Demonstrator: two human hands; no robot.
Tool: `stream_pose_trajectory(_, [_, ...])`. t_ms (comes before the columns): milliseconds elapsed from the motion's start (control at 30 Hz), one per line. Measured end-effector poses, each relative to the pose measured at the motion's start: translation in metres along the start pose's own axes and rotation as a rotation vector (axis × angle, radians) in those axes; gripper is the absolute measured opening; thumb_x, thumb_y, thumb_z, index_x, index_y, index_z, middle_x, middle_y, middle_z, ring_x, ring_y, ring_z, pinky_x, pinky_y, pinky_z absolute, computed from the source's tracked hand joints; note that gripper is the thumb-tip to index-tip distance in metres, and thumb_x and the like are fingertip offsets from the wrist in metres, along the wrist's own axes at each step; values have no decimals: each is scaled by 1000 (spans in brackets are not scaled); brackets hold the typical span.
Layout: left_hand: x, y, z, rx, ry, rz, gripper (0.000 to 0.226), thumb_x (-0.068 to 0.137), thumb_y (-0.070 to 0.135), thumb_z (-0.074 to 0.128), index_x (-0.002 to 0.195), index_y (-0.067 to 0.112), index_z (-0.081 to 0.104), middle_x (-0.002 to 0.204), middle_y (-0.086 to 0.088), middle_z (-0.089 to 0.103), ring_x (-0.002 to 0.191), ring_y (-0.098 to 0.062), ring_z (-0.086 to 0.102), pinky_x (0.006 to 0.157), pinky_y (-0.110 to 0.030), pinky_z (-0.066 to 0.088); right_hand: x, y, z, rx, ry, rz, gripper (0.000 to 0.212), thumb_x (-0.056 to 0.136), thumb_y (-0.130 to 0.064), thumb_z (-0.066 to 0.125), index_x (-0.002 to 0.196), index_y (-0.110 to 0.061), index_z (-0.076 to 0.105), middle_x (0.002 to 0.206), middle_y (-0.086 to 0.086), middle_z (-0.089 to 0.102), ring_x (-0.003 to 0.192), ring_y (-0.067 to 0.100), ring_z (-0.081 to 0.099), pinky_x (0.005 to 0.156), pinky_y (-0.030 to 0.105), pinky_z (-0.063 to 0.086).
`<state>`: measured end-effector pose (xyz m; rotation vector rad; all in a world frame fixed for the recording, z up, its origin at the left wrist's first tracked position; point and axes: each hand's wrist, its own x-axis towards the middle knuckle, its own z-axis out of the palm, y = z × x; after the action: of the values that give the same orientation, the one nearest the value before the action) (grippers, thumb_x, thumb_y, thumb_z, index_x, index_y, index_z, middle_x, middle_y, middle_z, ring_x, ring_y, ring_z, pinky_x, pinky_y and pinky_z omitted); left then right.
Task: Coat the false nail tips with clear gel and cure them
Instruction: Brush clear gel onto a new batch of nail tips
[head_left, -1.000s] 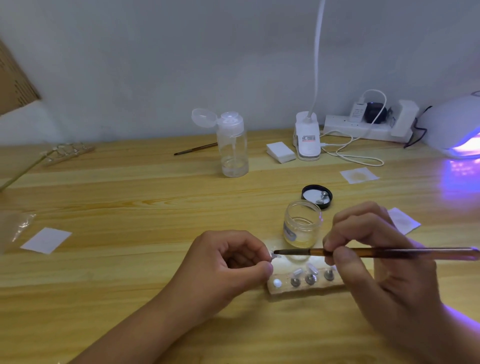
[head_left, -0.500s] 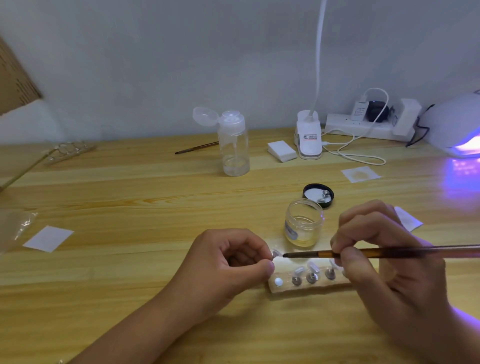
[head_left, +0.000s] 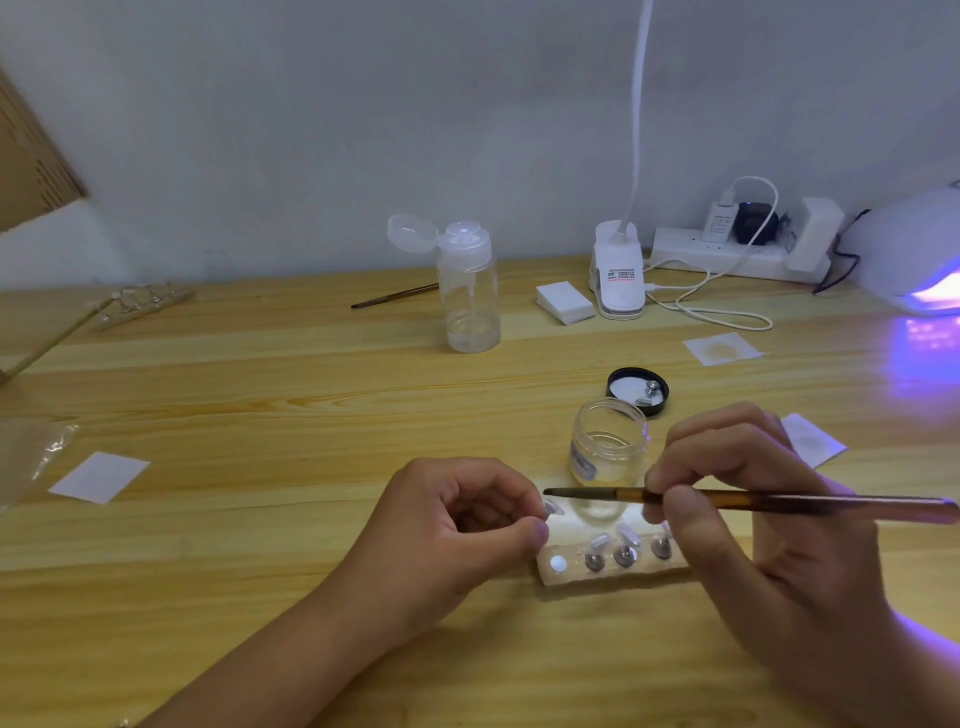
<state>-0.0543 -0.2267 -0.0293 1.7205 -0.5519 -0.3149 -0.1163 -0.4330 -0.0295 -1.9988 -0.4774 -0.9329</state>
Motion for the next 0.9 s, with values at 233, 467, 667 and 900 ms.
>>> stream_pose_trajectory(233, [0,0,-2,7,-18,3,7,74,18,77,77,23,76,73,3,73,64,-3,61,60,-15,46,0,-3,-2,25,11,-2,14,83,-14,50,72,-10,57,74,-1,58,78,22,54,70,34,40])
stream_pose_trajectory(467, [0,1,-3,15,-17,11,5,73,20,77,78,22,76,75,2,74,67,-4,63,62,-16,47,-1,-1,1,16,-28,19,14,86,-18,51,76,-12,59,76,-3,60,80,24,56,70,40,42])
stream_pose_trajectory(667, [0,1,-2,18,-10,14,4,74,17,76,78,20,76,76,3,74,69,-5,65,65,-15,48,-1,-1,0,14,-7,32,14,88,-20,52,79,-12,60,75,-1,61,79,25,57,69,44,43])
stream_pose_trajectory(900, [0,1,-3,21,-6,11,8,77,13,77,78,20,76,80,-1,76,71,-7,67,67,-16,49,-2,-2,-3,53,-6,6,18,87,-16,50,73,-8,58,70,0,59,75,27,55,65,44,41])
